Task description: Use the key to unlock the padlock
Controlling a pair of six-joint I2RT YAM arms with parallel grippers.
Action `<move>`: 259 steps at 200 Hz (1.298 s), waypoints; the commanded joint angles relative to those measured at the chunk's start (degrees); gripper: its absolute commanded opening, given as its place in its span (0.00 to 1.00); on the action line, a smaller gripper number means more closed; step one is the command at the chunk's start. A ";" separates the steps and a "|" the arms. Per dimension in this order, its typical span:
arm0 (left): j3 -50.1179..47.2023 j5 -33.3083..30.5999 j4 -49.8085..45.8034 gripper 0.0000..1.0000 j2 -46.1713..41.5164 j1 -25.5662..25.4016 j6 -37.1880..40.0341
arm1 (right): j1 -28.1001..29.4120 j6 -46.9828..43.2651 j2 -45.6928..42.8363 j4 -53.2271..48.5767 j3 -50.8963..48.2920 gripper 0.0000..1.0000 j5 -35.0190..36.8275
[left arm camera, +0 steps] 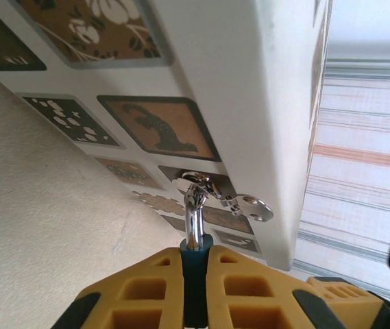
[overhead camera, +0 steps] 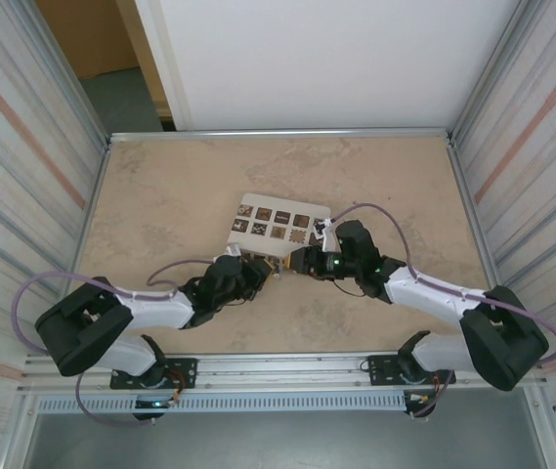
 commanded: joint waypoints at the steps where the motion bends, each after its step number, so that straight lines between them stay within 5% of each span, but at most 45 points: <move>1: 1.91 -1.35 -0.48 0.00 -3.42 -0.36 1.95 | -0.06 -7.74 -4.49 -8.44 1.61 0.39 2.84; 76: 4.54 -0.94 -7.80 0.00 -7.45 -0.36 -0.82 | 10.73 -33.16 -10.82 -21.29 8.74 0.64 15.43; 126: 5.44 -0.17 -10.29 0.00 -8.18 -0.30 -4.10 | 21.64 -55.01 -12.31 -28.14 10.91 0.63 31.85; 181: 8.65 3.58 -18.33 0.00 -8.21 0.62 -8.36 | 26.61 -76.28 -16.00 -21.49 4.80 0.63 42.06; 259: 12.28 7.16 -23.86 0.00 -7.77 1.48 -11.87 | 28.09 -84.83 -14.60 -9.70 0.06 0.61 50.21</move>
